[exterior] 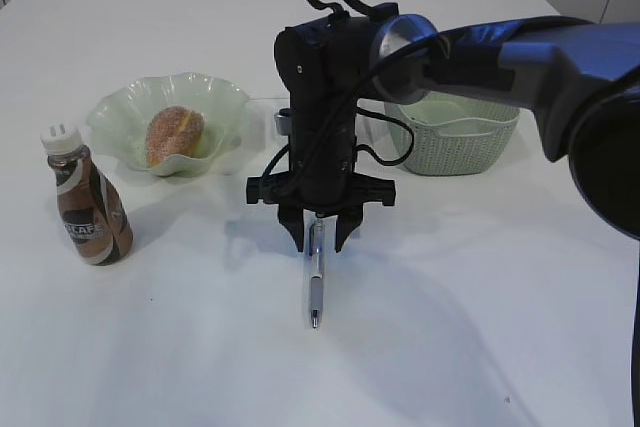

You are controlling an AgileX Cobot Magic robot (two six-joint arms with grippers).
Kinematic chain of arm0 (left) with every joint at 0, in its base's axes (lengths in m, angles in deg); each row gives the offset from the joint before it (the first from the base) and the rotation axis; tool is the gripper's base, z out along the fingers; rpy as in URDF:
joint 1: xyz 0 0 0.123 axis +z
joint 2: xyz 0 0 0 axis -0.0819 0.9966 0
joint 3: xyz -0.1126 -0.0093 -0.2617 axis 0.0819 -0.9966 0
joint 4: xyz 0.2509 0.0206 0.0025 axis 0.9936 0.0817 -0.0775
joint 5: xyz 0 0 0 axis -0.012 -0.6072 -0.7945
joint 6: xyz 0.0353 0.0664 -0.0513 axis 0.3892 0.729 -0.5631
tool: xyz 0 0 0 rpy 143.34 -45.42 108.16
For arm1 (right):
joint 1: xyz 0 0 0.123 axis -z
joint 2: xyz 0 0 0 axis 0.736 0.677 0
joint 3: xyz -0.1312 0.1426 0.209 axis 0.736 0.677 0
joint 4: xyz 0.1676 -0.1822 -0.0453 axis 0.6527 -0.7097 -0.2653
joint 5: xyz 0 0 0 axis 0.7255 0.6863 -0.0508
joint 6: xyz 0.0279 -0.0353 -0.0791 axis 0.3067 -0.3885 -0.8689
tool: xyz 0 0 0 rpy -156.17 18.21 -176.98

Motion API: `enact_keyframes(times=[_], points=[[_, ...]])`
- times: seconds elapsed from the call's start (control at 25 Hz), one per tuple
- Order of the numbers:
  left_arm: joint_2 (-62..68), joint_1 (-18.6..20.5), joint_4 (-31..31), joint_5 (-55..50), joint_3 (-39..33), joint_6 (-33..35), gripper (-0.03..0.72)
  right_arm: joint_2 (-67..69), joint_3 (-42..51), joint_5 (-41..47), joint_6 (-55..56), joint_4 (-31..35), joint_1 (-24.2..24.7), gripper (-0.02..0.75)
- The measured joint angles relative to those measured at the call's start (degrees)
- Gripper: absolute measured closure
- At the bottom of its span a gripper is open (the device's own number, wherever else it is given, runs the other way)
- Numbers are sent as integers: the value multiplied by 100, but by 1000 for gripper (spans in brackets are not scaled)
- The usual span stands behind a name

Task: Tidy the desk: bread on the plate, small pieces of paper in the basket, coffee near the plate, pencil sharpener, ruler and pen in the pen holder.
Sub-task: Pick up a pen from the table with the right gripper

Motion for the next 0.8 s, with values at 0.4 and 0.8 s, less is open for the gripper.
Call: enact_keyframes(times=[0.4,0.8], points=[[0,0,-8,0,0,0,348,96,0,0,57,0,0,363],[0,0,-13,0,0,0,348,183,0,0,91,33,0,364]])
